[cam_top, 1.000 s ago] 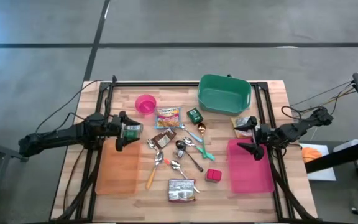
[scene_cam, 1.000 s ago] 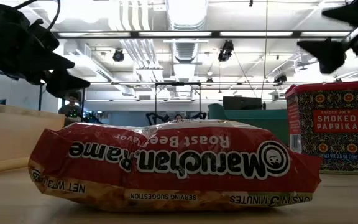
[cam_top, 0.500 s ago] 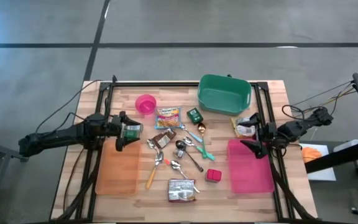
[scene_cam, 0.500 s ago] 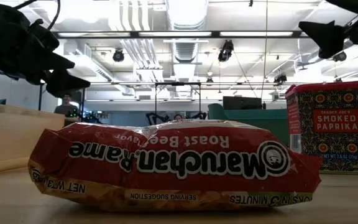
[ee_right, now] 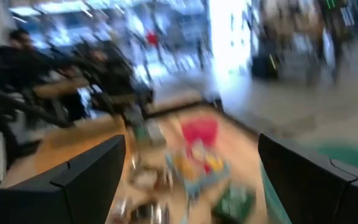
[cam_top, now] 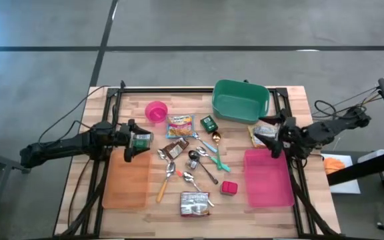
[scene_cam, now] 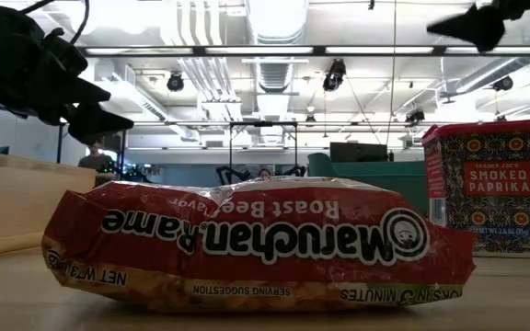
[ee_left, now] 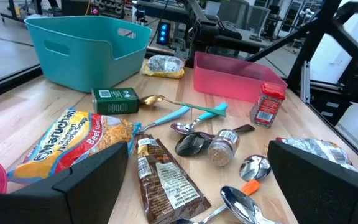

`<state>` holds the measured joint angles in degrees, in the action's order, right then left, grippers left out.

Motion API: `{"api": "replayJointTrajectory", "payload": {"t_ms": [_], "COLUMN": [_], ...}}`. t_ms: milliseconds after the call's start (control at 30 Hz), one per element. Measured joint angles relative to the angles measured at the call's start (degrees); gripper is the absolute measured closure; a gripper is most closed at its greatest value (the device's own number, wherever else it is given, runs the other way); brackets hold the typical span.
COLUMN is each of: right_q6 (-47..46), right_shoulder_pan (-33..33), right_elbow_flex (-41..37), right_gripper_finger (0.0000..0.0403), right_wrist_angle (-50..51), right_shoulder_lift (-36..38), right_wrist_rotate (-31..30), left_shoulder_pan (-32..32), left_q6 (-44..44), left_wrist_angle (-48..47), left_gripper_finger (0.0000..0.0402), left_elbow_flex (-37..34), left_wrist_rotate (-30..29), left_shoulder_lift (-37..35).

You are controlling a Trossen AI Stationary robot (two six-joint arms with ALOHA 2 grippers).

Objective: Pick & Place Food Item
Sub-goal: Put the yellow noodle pack into the green bin

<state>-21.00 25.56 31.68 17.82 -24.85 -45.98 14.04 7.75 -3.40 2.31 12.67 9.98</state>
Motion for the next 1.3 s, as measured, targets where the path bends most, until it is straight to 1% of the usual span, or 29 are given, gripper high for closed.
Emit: {"api": "replayJointTrajectory", "payload": {"t_ms": [67,133,200,300,367,467,633,800,867,933,1100,1200,1300], "right_q6": [-12.25,-23.08,-32.26,-42.27,-46.21,-47.34,-47.58,-47.63,-47.83,-47.68,-55.11,-59.73,-61.88], "right_shoulder_pan": [-0.01,0.0,0.0,0.02,0.02,0.02,0.02,0.02,0.0,-0.02,-1.25,-2.95,-5.33], "right_elbow_flex": [3.41,6.1,8.59,11.38,12.22,12.73,12.78,12.8,12.8,12.83,12.83,12.83,12.83], "right_gripper_finger": [0.0038,0.0038,0.0038,0.0038,0.0038,0.0038,0.0038,0.0038,0.0038,0.0038,0.0038,0.0038,0.0038], "right_wrist_angle": [8.79,16.72,23.39,30.45,32.15,31.94,28.83,26.97,26.21,26.2,26.46,26.89,28.24], "right_shoulder_lift": [-3.04,-5.8,-7.89,-10.21,-11.06,-11.9,-12.07,-11.91,-11.94,-12.21,-12.97,-13.18,-14.22], "right_wrist_rotate": [-0.68,-0.65,-0.49,-0.49,-0.5,-0.71,-0.69,-1.65,-1.84,-0.61,0.45,2.9,6.78], "left_shoulder_pan": [0.0,0.05,0.34,0.74,0.74,0.8,2.13,4.59,4.96,4.96,4.96,4.96,4.96], "left_q6": [0.87,5.87,11.9,19.04,22.58,23.28,17.33,14.93,15.08,17.38,23.95,24.06,23.54], "left_wrist_angle": [1.64,4.55,5.04,4.39,4.68,4.61,2.7,-5.74,-9.46,-10.93,-11.19,-11.19,-11.09], "left_gripper_finger": [0.0011,0.0011,0.0011,0.0011,0.0011,0.0011,0.0011,0.0011,0.0011,0.0011,0.0011,0.0011,0.0011], "left_elbow_flex": [-0.21,-0.19,0.02,0.91,2.11,4.92,13.34,23.63,26.82,29.47,33.48,34.76,35.04], "left_wrist_rotate": [-1.87,-5.07,-6.99,-6.84,-6.36,-4.61,-3.69,-3.63,-3.65,-3.63,-3.63,-3.51,-3.56], "left_shoulder_lift": [0.02,0.01,0.02,0.44,1.22,3.53,10.54,19.43,22.49,25.07,29.06,29.62,29.53]}}
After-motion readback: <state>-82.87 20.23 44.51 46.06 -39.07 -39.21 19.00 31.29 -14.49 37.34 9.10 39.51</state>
